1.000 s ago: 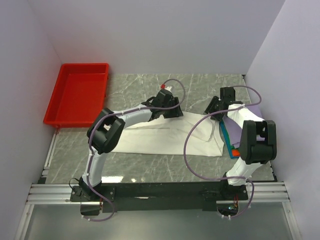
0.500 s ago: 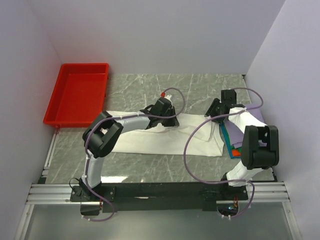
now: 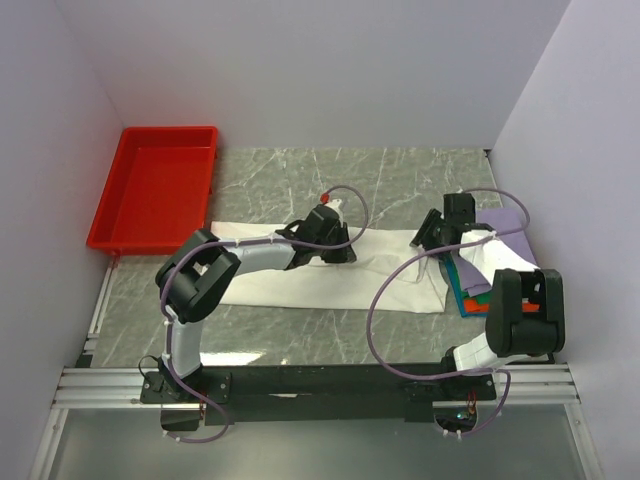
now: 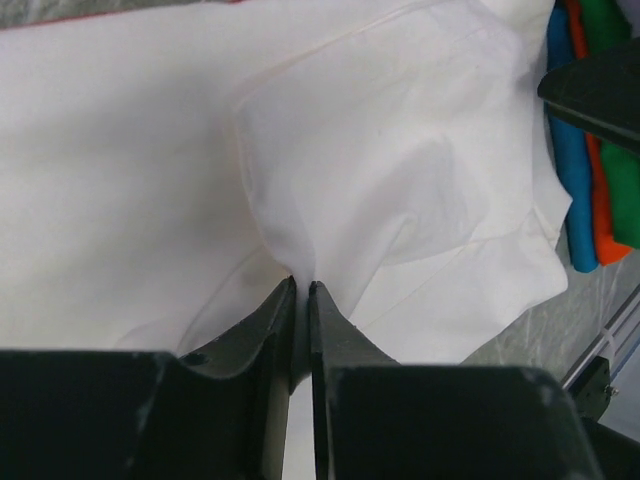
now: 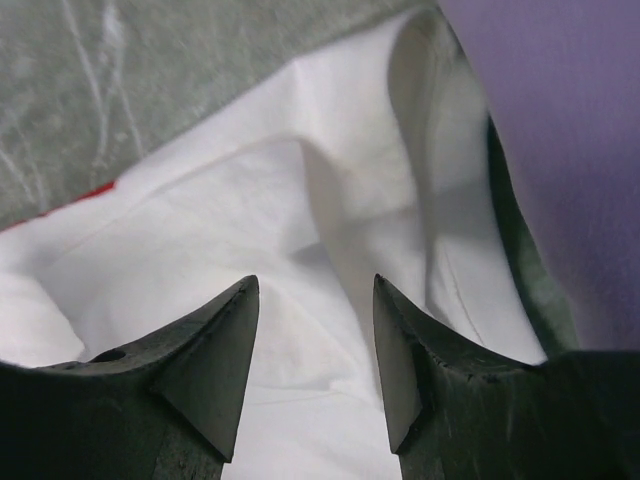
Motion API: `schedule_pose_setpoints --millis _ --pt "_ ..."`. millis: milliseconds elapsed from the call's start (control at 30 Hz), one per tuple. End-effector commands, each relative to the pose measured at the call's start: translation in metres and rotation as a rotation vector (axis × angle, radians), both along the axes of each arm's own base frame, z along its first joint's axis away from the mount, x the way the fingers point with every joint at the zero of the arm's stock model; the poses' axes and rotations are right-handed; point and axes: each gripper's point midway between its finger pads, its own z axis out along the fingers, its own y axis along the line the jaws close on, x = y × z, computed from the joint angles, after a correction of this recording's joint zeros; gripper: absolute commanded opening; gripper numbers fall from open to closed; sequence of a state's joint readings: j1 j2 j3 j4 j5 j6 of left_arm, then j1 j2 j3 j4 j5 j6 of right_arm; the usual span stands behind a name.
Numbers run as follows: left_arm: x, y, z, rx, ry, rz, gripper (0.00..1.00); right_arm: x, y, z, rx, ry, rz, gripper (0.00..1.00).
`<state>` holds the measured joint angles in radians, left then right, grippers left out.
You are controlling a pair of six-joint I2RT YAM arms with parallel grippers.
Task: Fold and stack the t-shirts
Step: Fold the tshirt
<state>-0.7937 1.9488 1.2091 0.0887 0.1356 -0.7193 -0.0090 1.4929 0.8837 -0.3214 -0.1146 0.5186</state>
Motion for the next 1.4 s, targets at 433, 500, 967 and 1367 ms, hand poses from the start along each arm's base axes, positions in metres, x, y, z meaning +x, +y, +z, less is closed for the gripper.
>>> schedule_pose_setpoints --millis 433,500,967,1367 --pt "-0.007 -0.001 0.011 -0.037 -0.033 -0.013 0.15 -0.006 0.017 -0.013 0.088 -0.028 0.026 0.43" --pt "-0.007 -0.002 0.012 -0.038 -0.034 -0.013 0.15 -0.009 0.016 -0.015 0.082 -0.023 0.023 0.42" --pt "-0.007 -0.001 0.010 -0.033 -0.031 -0.016 0.14 -0.026 0.004 -0.014 0.014 -0.023 0.002 0.41" --pt "-0.008 0.000 0.008 -0.028 -0.028 -0.014 0.13 -0.037 0.002 -0.025 0.004 -0.002 0.005 0.42"
